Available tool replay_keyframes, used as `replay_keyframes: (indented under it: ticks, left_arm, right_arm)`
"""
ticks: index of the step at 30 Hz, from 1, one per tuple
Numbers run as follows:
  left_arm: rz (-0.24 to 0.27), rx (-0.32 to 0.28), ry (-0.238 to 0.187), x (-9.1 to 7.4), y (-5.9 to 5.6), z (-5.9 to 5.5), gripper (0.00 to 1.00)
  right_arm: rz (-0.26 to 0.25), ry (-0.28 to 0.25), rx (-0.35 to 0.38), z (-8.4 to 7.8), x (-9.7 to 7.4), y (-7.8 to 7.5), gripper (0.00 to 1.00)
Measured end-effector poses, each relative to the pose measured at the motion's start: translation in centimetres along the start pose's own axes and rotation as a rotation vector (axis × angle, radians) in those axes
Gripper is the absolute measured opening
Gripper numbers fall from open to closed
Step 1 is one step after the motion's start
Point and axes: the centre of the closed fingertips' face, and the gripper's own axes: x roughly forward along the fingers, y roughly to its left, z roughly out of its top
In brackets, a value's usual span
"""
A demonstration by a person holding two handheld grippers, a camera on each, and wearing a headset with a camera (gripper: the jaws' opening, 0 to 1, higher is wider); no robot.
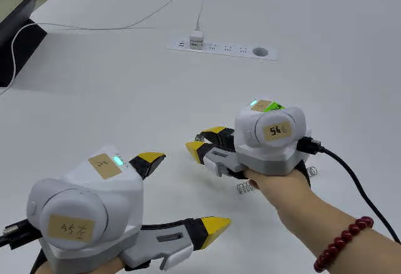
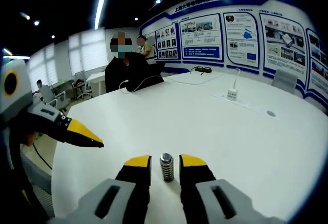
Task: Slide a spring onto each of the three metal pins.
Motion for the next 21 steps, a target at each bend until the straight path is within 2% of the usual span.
replay_keyframes:
  ticks: [4, 9, 13, 16, 21]
  left_arm:
    - [-0.007, 0.002, -0.032, 0.0, -0.2, 0.6, 0.81]
    - [-0.010, 0.007, -0.031, 0.1, -0.4, 0.8, 0.82]
    - [-0.013, 0.009, -0.025, 0.1, -0.5, 0.9, 0.82]
    - [-0.026, -0.036, -0.041, 0.1, -0.6, 1.3, 0.82]
    - [-0.017, -0.022, -0.035, 0.1, -0.4, 1.4, 0.82]
  right_arm:
    - [0.016, 0.003, 0.004, 0.3, -0.8, 0.4, 0.28]
    - [0.022, -0.002, 0.015, 0.7, -2.0, 0.6, 0.33]
    - [0.002, -0.020, 0.021, 1.4, -3.2, 0.2, 0.36]
    - [-0.031, -0.024, 0.051, 1.7, -4.3, -0.4, 0.39]
    - [-0.067, -0.041, 0.074, 1.8, -6.5, -1.3, 0.40]
